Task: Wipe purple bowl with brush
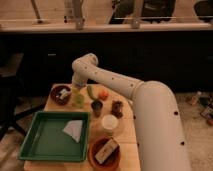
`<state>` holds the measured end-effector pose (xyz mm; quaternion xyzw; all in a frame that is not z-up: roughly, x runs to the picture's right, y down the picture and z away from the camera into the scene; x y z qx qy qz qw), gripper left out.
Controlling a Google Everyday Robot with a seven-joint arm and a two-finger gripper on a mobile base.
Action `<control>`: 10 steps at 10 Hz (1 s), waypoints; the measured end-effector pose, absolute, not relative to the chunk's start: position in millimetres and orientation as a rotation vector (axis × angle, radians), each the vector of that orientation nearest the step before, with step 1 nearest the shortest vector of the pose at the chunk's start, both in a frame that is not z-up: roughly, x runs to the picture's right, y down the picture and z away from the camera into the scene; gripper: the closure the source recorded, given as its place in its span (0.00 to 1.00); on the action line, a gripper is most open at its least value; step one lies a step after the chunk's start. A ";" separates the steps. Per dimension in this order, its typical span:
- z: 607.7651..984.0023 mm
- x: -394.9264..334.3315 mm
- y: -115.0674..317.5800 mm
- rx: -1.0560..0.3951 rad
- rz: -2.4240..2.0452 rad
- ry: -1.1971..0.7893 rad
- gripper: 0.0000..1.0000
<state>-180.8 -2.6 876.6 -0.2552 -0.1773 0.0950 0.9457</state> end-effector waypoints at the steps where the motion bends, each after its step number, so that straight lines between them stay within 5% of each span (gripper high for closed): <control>1: 877.7 -181.5 -4.8 -0.519 0.191 -0.361 1.00; 10: 879.5 -245.6 -25.9 -0.537 0.016 -0.417 1.00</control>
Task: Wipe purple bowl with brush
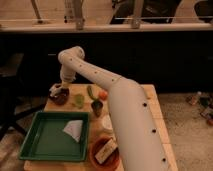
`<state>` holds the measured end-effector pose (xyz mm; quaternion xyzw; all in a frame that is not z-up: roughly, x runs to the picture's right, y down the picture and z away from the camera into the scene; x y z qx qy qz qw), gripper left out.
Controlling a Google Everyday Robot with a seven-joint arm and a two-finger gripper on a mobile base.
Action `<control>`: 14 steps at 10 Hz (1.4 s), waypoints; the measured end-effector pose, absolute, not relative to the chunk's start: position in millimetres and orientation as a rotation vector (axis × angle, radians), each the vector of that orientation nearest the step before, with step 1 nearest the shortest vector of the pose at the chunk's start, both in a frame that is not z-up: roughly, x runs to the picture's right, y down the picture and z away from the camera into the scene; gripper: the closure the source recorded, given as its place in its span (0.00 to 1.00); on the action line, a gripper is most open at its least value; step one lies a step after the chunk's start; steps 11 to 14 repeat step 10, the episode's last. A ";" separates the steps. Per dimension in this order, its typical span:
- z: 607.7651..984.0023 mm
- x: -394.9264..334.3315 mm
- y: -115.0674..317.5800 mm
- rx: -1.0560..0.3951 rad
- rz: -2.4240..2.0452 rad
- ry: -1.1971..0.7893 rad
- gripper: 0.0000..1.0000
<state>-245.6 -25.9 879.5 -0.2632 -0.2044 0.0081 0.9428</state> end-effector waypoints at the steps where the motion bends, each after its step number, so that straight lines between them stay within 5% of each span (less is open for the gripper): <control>1: 875.7 -240.7 -21.3 -0.543 0.022 -0.418 1.00; 6: 865.2 -182.9 8.7 -0.582 0.103 -0.366 1.00; 14: 887.0 -196.6 -14.9 -0.579 0.084 -0.352 1.00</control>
